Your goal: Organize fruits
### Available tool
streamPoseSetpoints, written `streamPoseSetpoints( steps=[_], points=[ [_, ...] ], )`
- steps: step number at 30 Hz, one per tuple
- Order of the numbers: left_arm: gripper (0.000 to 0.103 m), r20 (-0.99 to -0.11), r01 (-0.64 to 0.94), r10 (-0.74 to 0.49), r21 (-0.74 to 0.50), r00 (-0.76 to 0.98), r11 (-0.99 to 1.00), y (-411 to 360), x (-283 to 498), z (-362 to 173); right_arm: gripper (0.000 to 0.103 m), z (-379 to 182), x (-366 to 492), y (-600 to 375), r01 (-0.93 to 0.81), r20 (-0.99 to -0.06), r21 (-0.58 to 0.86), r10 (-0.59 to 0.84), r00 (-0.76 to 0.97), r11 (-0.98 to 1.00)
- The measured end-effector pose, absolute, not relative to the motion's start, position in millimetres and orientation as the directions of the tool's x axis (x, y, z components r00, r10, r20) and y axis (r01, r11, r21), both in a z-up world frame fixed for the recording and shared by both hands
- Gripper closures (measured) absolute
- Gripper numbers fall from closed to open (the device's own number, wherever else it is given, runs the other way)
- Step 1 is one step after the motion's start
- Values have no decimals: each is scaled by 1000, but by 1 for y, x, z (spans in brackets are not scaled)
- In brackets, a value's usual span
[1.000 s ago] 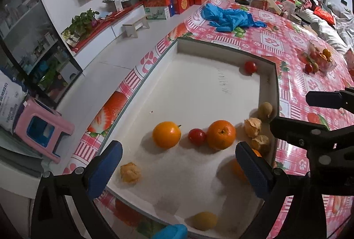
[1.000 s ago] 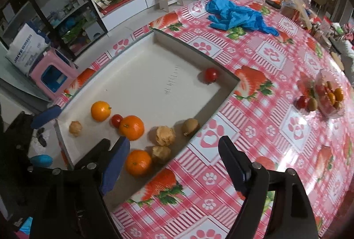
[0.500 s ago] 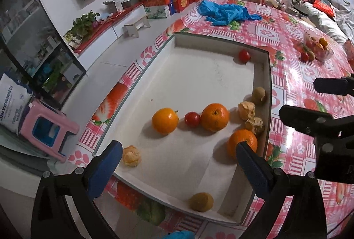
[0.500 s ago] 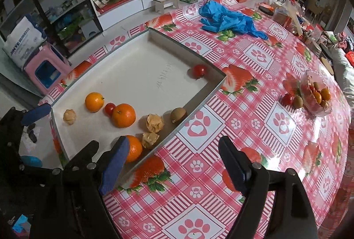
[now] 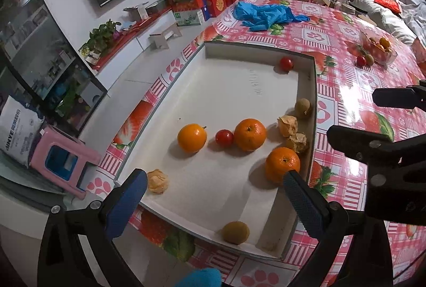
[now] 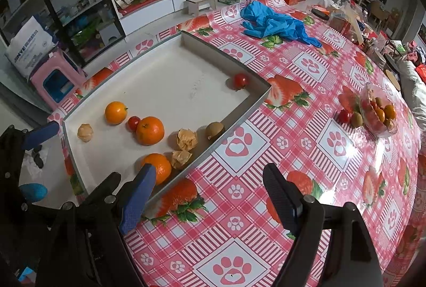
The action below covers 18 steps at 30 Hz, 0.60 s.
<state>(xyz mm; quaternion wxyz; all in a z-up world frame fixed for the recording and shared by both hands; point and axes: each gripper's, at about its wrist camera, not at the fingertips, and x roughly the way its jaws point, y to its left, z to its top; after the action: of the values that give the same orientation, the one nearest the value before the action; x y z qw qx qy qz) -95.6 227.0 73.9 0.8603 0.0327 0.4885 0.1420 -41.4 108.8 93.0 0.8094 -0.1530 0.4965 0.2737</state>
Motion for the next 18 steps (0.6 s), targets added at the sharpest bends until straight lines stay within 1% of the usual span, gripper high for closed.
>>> streamPoseSetpoints(
  steps=[18],
  points=[
    [0, -825, -198, 282, 210, 490, 957, 219, -100, 74, 18, 86, -48, 107, -601, -895, 37, 293, 335, 799]
  ],
)
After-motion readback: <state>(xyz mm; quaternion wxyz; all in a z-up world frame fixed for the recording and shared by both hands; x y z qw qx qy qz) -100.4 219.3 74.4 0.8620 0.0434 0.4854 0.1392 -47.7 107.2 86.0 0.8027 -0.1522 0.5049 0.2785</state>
